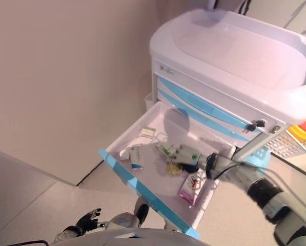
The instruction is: Open the drawer and pick up the medicine
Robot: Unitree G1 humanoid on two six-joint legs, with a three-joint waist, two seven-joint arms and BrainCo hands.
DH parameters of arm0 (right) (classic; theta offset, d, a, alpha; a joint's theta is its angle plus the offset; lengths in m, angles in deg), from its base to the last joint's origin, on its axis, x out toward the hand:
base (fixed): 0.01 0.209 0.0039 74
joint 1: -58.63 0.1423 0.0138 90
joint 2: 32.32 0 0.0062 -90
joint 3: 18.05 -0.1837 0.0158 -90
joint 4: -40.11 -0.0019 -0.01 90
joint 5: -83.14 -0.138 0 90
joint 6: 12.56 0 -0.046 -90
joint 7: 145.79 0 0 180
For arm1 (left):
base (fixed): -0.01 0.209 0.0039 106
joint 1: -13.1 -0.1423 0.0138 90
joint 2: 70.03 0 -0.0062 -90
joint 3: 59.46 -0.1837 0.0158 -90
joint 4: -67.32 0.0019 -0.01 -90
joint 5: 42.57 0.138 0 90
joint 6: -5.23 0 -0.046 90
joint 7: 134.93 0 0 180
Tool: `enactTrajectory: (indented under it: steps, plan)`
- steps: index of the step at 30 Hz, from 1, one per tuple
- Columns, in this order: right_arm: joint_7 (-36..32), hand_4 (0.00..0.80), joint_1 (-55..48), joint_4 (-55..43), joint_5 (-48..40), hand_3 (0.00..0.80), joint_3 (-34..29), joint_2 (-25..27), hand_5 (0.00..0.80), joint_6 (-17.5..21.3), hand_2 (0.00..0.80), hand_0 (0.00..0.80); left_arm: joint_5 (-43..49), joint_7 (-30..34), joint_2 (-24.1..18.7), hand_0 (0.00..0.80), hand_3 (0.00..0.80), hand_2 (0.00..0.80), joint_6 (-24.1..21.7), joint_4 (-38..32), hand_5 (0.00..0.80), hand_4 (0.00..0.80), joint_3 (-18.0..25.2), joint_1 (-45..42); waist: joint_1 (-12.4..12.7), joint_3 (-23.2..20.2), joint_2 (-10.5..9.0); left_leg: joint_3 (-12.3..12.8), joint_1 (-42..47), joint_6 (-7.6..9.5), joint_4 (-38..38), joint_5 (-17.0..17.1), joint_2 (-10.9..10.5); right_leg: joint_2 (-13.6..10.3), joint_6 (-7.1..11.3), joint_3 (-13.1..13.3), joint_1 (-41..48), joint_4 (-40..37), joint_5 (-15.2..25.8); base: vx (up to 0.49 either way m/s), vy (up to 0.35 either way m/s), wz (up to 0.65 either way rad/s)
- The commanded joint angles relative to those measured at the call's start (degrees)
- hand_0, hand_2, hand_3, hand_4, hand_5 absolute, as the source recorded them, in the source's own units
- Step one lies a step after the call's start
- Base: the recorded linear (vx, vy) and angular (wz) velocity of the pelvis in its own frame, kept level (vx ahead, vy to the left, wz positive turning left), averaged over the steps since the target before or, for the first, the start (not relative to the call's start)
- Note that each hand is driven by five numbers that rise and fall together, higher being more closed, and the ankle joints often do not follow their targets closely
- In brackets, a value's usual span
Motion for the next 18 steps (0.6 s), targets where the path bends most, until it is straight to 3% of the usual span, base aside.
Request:
enactTrajectory:
  steps: [1, 4, 9, 13, 18]
  plan:
    - [-4.0, 0.800, 7.0, -10.6, -18.3, 0.800, -8.1, 3.5, 0.800, -3.0, 0.800, 0.800, -2.6, -0.1, 0.1, 0.000, 0.000, 0.000, -1.0, 1.4, 0.000, 0.000, 0.4, 1.5, -0.9, -1.4, -0.81, 0.5, 0.4, 1.18, 0.1, -4.6, -3.0, -0.6, 3.69, 2.2, -0.6, 0.7, 3.9, 0.015, 0.068, -0.17]
    - [-1.9, 0.800, 11.3, -11.8, -26.2, 0.800, -17.0, 2.9, 0.800, -7.0, 0.800, 0.800, -2.9, -0.3, 0.7, 0.000, 0.000, 0.000, -1.4, 2.5, 0.000, 0.000, 0.6, 1.1, -1.7, -2.1, -0.72, 1.2, 0.7, 1.32, -0.1, -4.8, -2.9, -0.6, 3.70, 2.9, -0.6, 0.5, 3.9, 0.023, 0.063, -0.21]
    - [6.6, 0.800, 22.8, -3.9, -31.8, 0.800, -20.8, 5.4, 0.800, -14.7, 0.800, 0.800, -3.8, -0.5, 0.6, 0.000, 0.000, 0.000, -1.1, 3.0, 0.000, 0.000, -1.2, 1.0, -1.5, -3.0, -0.73, 1.8, 1.3, 1.45, 0.0, -5.3, -3.0, -0.7, 3.67, 3.5, -0.2, 0.6, 3.6, 0.026, 0.049, -0.08]
    - [12.4, 0.800, 31.4, 4.8, -32.7, 0.800, -18.0, 9.7, 0.800, -21.0, 0.800, 0.800, -5.6, -0.2, -0.6, 0.000, 0.000, 0.000, 0.2, 2.2, 0.000, 0.000, -3.0, 1.5, -1.2, -3.4, -0.98, 1.7, 1.7, 1.56, 0.1, -5.4, -3.2, -0.9, 3.68, 3.3, 0.3, 0.4, 3.6, 0.027, 0.043, 0.04]
    - [13.6, 0.800, 42.4, 17.7, -33.6, 0.800, -9.5, 14.8, 0.800, -26.7, 0.800, 0.800, -7.4, -0.3, -1.9, 0.000, 0.000, 0.000, 1.8, 1.1, 0.000, 0.000, -5.3, 1.8, -0.3, -3.7, -1.37, 1.0, 2.2, 1.58, -0.1, -5.5, -3.6, -1.1, 3.78, 2.7, 1.0, 0.1, 3.6, 0.037, 0.035, 0.11]
